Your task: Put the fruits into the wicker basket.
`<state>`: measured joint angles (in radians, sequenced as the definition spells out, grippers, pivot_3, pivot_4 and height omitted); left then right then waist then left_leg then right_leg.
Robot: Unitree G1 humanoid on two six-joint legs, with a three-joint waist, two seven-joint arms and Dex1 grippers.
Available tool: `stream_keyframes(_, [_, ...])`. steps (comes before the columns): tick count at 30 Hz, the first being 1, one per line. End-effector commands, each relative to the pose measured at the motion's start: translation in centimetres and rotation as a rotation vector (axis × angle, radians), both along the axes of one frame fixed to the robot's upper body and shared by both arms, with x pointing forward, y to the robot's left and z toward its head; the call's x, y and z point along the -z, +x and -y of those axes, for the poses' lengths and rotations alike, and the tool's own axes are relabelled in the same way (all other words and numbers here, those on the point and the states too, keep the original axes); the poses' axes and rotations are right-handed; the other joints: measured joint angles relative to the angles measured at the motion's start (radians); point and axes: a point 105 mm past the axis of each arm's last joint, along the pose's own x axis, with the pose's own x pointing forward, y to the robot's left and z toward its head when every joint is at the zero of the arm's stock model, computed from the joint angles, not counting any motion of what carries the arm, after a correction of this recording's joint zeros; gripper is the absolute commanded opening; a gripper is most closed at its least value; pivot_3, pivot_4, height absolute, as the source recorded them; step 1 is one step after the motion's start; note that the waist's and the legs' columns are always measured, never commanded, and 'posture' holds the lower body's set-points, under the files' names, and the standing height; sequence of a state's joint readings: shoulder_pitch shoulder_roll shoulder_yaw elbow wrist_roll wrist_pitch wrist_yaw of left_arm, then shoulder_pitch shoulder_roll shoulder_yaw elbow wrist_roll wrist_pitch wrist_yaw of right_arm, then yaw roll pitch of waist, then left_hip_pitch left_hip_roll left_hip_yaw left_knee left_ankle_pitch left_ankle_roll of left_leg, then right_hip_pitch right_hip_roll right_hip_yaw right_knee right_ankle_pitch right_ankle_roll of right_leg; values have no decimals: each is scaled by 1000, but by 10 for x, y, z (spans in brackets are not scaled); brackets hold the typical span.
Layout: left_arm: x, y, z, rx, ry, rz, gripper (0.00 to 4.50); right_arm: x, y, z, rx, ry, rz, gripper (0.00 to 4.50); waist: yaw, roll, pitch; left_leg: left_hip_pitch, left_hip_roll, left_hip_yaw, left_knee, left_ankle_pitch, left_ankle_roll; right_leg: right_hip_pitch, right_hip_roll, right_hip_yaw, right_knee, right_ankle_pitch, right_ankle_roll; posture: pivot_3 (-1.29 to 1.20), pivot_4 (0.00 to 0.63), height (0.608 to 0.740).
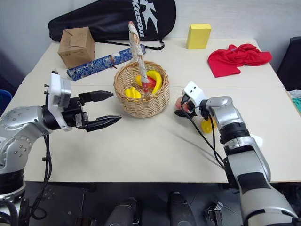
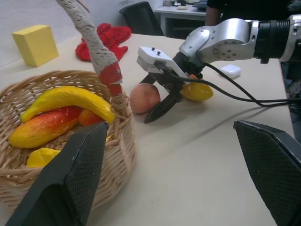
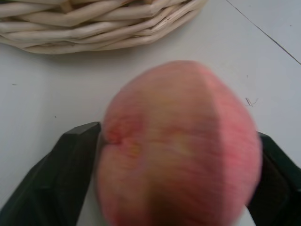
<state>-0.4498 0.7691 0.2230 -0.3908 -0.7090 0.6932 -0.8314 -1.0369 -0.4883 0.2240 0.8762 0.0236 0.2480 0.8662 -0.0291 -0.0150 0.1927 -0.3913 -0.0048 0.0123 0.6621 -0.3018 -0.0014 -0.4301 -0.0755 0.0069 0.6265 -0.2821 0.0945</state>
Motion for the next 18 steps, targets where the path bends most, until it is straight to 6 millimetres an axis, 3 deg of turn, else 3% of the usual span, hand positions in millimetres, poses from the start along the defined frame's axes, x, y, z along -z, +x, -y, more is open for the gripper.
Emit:
stream_keyframes(1, [-11, -8, -4, -17, 9, 53, 4500, -22, 1, 1, -19, 69, 62, 2878, 0, 0, 0, 0, 0, 0, 0, 0, 0, 1, 0, 0, 0, 0, 0, 0, 150, 740])
stream_keyframes(3, [-12, -7, -7, -35, 8, 56, 4500, -34, -1, 0, -33, 130, 81, 2513, -1, 0, 0, 1, 0, 0, 0, 0, 0, 0, 0, 0, 1, 0, 0, 0, 150, 740])
stream_keyframes(9, [-17, -7, -17, -82, -2, 68, 4500, -77, -5, 2, -44, 275, 136, 2496, -1, 0, 0, 1, 0, -1, 0, 0, 0, 0, 0, 1, 2, 0, 0, 0, 150, 740])
stream_keyframes(12, [-24, -5, -22, -110, -29, 87, 4500, -112, -4, -31, -106, 374, 178, 2496, -8, 0, 0, 1, 0, 0, 0, 0, 0, 0, 0, 1, 2, 0, 0, 0, 150, 740])
stream_keyframes(18, [-27, -3, -23, -131, -36, 106, 4500, -147, -7, -93, -247, 430, 201, 2496, -24, 0, 0, 2, 1, -1, 0, 0, 0, -1, 1, 1, 3, 0, 0, 0, 150, 740])
